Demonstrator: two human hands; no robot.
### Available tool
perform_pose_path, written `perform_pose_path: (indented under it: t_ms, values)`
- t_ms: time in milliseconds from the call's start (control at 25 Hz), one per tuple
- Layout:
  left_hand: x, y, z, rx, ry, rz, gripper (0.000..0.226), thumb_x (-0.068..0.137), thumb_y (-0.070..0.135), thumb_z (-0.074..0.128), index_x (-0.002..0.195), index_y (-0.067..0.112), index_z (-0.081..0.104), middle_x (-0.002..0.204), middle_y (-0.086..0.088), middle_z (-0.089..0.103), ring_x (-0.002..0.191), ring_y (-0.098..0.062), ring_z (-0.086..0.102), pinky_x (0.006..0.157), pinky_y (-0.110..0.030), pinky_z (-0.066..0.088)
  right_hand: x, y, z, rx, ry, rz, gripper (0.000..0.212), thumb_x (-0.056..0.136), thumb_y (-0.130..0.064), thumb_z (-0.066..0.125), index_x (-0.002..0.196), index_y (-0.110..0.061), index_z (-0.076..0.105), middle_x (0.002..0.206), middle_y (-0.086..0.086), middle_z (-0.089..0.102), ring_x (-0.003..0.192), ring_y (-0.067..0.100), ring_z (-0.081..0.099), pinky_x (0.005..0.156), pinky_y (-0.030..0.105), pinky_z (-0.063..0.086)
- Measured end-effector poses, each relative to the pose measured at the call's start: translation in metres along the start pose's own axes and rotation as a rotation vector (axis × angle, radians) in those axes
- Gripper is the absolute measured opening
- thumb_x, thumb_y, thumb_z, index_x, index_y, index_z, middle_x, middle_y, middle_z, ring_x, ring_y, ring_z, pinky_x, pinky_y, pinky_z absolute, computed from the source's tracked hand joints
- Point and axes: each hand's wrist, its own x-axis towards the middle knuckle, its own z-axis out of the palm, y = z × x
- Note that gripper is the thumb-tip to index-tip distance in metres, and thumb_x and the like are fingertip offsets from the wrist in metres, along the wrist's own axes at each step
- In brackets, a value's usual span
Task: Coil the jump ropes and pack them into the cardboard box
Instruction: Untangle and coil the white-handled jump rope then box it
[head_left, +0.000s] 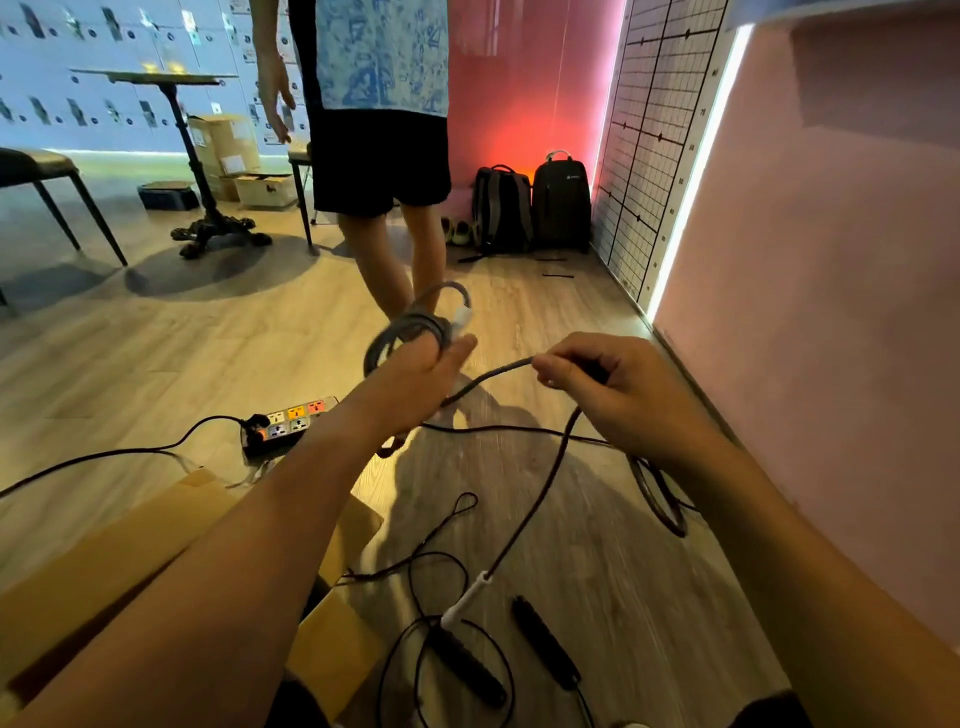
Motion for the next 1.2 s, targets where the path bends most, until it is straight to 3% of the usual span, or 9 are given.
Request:
perform_pose_path:
  t_ms: [80, 240, 360, 480, 640, 760, 960, 1080, 1200]
  values:
    - [-0.004, 0.013, 0.008, 0.022, -0.228, -0.049, 0.06, 0.1, 0.061, 0.026, 0.098, 0.011, 0.059, 0.067, 0.006, 0.051, 0.056, -0.007, 0.046, 0.064, -0.033, 0.04, 0.001, 0.004, 0.001, -0.008, 0.121, -0.019, 0.024, 0.095, -0.036, 0.058, 0.101, -0.019, 0.074, 0.083, 0.002, 0.071, 0.077, 0.018, 0.063, 0.068, 0.034, 0.051]
    - [-0.015, 0.04, 0.019, -0.348, -0.585, -0.161, 0.073, 0.078, 0.085, 0.021, 0.077, 0.018, 0.048, 0.057, 0.005, 0.037, 0.049, -0.01, 0.03, 0.049, -0.028, 0.03, 0.005, 0.015, -0.001, -0.058, 0.294, -0.071, 0.02, 0.097, -0.032, 0.057, 0.102, -0.019, 0.071, 0.081, -0.011, 0.065, 0.074, 0.008, 0.062, 0.063, 0.027, 0.051]
    - [-0.021, 0.052, 0.021, -0.545, -0.707, -0.162, 0.061, 0.089, 0.074, 0.022, 0.07, 0.019, 0.042, 0.056, 0.002, 0.03, 0.045, -0.011, 0.023, 0.044, -0.025, 0.026, 0.005, 0.022, -0.004, -0.036, 0.267, 0.014, 0.038, 0.089, -0.053, 0.049, 0.096, -0.021, 0.067, 0.08, -0.014, 0.065, 0.076, 0.005, 0.065, 0.066, 0.029, 0.055]
    - [-0.023, 0.055, 0.015, -0.966, -0.807, -0.164, 0.058, 0.096, 0.065, 0.023, 0.066, 0.019, 0.038, 0.051, 0.004, 0.023, 0.039, -0.01, 0.018, 0.037, -0.02, 0.023, 0.003, 0.024, -0.009, -0.021, 0.128, 0.108, 0.038, 0.086, -0.054, 0.05, 0.089, -0.019, 0.065, 0.078, -0.006, 0.066, 0.075, 0.01, 0.065, 0.065, 0.03, 0.054]
    - [-0.019, 0.058, 0.004, -1.474, -0.65, -0.152, 0.059, 0.098, 0.066, 0.024, 0.063, 0.021, 0.04, 0.049, 0.009, 0.02, 0.037, -0.006, 0.017, 0.034, -0.018, 0.02, 0.006, 0.02, 0.003, -0.203, -0.077, 0.081, 0.032, 0.094, -0.041, 0.057, 0.096, -0.012, 0.07, 0.088, 0.001, 0.069, 0.08, 0.014, 0.063, 0.074, 0.038, 0.054]
    - [-0.018, 0.056, 0.001, -1.626, -0.493, -0.121, 0.059, 0.097, 0.068, 0.025, 0.064, 0.022, 0.042, 0.049, 0.01, 0.02, 0.038, -0.004, 0.017, 0.034, -0.019, 0.022, 0.012, 0.02, 0.01, -0.316, 0.05, 0.066, 0.035, 0.092, -0.05, 0.058, 0.098, -0.018, 0.073, 0.095, -0.009, 0.062, 0.083, 0.01, 0.061, 0.08, 0.039, 0.055]
    - [-0.013, 0.05, 0.001, -1.751, -0.469, -0.07, 0.056, 0.097, 0.068, 0.027, 0.069, 0.022, 0.042, 0.051, 0.01, 0.025, 0.04, -0.003, 0.022, 0.037, -0.019, 0.025, 0.013, 0.016, 0.008, -0.655, 0.277, 0.207, 0.022, 0.091, -0.043, 0.066, 0.087, -0.022, 0.07, 0.077, -0.007, 0.066, 0.078, 0.014, 0.06, 0.095, 0.038, 0.036]
    - [-0.01, 0.041, -0.008, -1.926, -0.397, 0.017, 0.055, 0.099, 0.065, 0.027, 0.072, 0.02, 0.046, 0.053, 0.009, 0.029, 0.042, -0.005, 0.025, 0.04, -0.02, 0.027, 0.01, 0.017, 0.005, -0.645, 0.251, 0.276, 0.013, 0.087, -0.03, 0.071, 0.083, -0.021, 0.063, 0.074, -0.005, 0.063, 0.077, 0.017, 0.06, 0.096, 0.039, 0.037]
    - [-0.006, 0.035, -0.015, -2.082, -0.084, 0.002, 0.054, 0.099, 0.062, 0.03, 0.077, 0.016, 0.049, 0.056, 0.007, 0.036, 0.045, -0.007, 0.032, 0.044, -0.021, 0.032, 0.007, 0.02, 0.004, -0.497, 0.026, 0.315, 0.011, 0.087, -0.025, 0.071, 0.086, -0.023, 0.06, 0.082, -0.004, 0.064, 0.08, 0.016, 0.06, 0.09, 0.038, 0.05]
